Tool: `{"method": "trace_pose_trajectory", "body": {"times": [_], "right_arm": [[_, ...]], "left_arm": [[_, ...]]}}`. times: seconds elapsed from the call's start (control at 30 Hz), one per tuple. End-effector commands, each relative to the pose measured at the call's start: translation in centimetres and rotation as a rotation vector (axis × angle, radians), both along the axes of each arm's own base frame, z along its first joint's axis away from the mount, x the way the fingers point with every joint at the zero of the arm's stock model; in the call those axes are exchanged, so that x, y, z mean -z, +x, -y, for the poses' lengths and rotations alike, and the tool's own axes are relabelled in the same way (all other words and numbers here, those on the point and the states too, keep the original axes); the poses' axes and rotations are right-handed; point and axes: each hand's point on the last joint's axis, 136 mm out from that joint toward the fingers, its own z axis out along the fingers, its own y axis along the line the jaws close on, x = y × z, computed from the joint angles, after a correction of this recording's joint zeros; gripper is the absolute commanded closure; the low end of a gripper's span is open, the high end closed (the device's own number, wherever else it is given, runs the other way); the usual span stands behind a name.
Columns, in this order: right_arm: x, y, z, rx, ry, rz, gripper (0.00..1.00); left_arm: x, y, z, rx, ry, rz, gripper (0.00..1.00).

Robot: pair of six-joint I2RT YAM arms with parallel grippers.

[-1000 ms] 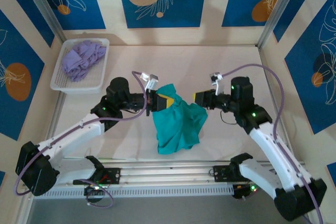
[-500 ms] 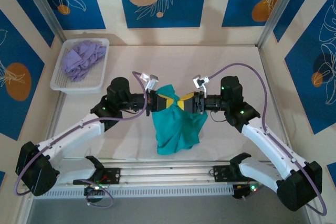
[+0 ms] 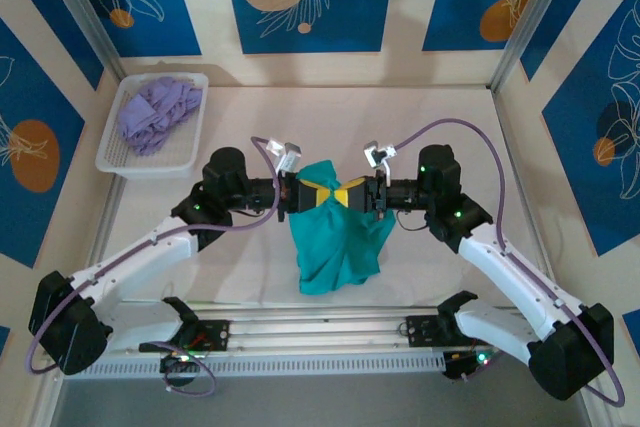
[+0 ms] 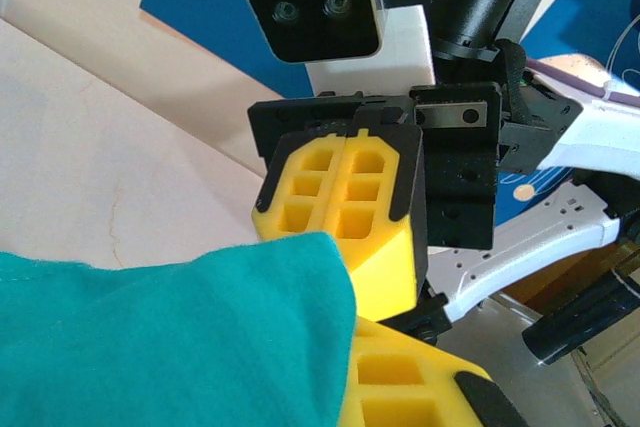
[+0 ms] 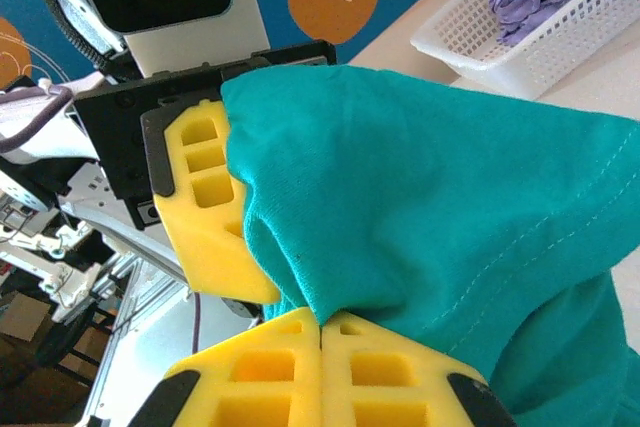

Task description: Fold the inside-out t-shirt

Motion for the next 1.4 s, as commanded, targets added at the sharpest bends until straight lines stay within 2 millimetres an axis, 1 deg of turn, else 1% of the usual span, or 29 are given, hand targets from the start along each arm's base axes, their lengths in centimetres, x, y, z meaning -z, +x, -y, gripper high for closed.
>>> {"method": "trace_pose_trajectory", "body": {"times": [0.0,0.03,0.17,0.23,0.3,0.37,0.43,0.47,0.5,0.53,0.6,0.63,0.67,0.7,0.73,0.77,0.83,0.93,1.0,1.07,1.13,1.17,1.27,1.33,1.37], "right_arm": [[-2.6,-0.6,0.8,0.002,0.035,0.061,1.00],[-2.9,-0.7,0.9,0.001,0.045,0.065,1.00],[-4.8,-1.4,0.9,-0.039,0.095,0.071,1.00],[-5.3,-1.5,0.8,-0.043,0.102,0.071,1.00],[-5.7,-1.2,0.8,-0.023,0.101,0.074,1.00],[-5.9,-0.8,0.8,0.001,0.090,0.074,1.00],[-5.9,-0.5,0.7,0.017,0.075,0.079,1.00],[-5.9,-0.3,0.5,0.023,0.068,0.079,1.00],[-5.9,-0.3,0.3,0.027,0.058,0.081,1.00],[-5.9,-0.1,0.0,0.036,0.046,0.090,1.00],[-5.8,0.6,-0.7,0.101,-0.002,0.114,1.00],[-5.7,1.3,-0.9,0.150,-0.026,0.119,1.00],[-5.4,2.4,-0.9,0.225,-0.049,0.112,1.00],[-5.1,3.4,-0.8,0.290,-0.064,0.100,1.00],[-4.8,4.1,-0.8,0.335,-0.075,0.091,1.00],[-4.4,5.0,-0.7,0.391,-0.087,0.074,1.00],[-3.9,5.9,-1.0,0.428,-0.096,0.054,1.00],[-3.5,6.5,-1.8,0.419,-0.105,0.036,1.00],[-3.5,6.6,-2.4,0.401,-0.112,0.025,1.00],[-3.5,6.6,-2.9,0.380,-0.108,0.011,1.00],[-3.6,6.5,-3.2,0.363,-0.093,-0.002,1.00],[-3.7,6.4,-3.3,0.356,-0.085,-0.007,1.00],[-4.0,5.9,-3.3,0.337,-0.063,-0.019,1.00],[-4.1,5.7,-3.2,0.334,-0.056,-0.025,1.00],[-4.2,5.5,-3.1,0.332,-0.051,-0.028,1.00]], "left_arm": [[-0.3,0.8,-0.9,-0.064,0.016,0.052,1.00],[0.2,1.2,-1.0,-0.086,0.035,0.053,0.98],[3.0,3.6,-2.1,-0.230,0.167,0.065,0.71],[4.3,4.4,-2.9,-0.291,0.230,0.066,0.65],[5.1,4.6,-3.3,-0.316,0.266,0.070,0.60],[5.6,4.7,-3.6,-0.330,0.286,0.071,0.60],[6.1,5.1,-4.0,-0.356,0.316,0.070,0.65],[6.3,5.5,-4.2,-0.376,0.334,0.070,0.71],[6.4,6.0,-4.5,-0.407,0.353,0.072,0.77],[6.4,6.7,-4.9,-0.445,0.373,0.072,0.81],[6.3,8.7,-6.1,-0.565,0.428,0.076,0.86],[6.2,9.6,-6.8,-0.626,0.457,0.079,0.86],[5.8,10.7,-7.7,-0.704,0.490,0.085,0.83],[5.6,11.5,-8.8,-0.773,0.526,0.086,0.77],[5.2,11.8,-9.4,-0.809,0.547,0.090,0.72],[4.8,11.6,-9.8,-0.817,0.550,0.093,0.67],[3.6,10.1,-9.3,-0.770,0.485,0.097,0.60],[1.4,6.3,-7.8,-0.634,0.308,0.118,0.56],[0.3,4.0,-6.5,-0.532,0.231,0.133,0.52],[-0.2,2.5,-4.7,-0.422,0.203,0.132,0.49],[0.2,2.1,-3.0,-0.354,0.215,0.129,0.48],[0.5,2.4,-2.4,-0.343,0.229,0.127,0.47],[1.6,4.0,-1.5,-0.362,0.273,0.143,0.48],[1.8,4.9,-1.0,-0.373,0.284,0.167,0.49],[1.6,5.3,-0.8,-0.377,0.276,0.176,0.51]]}}
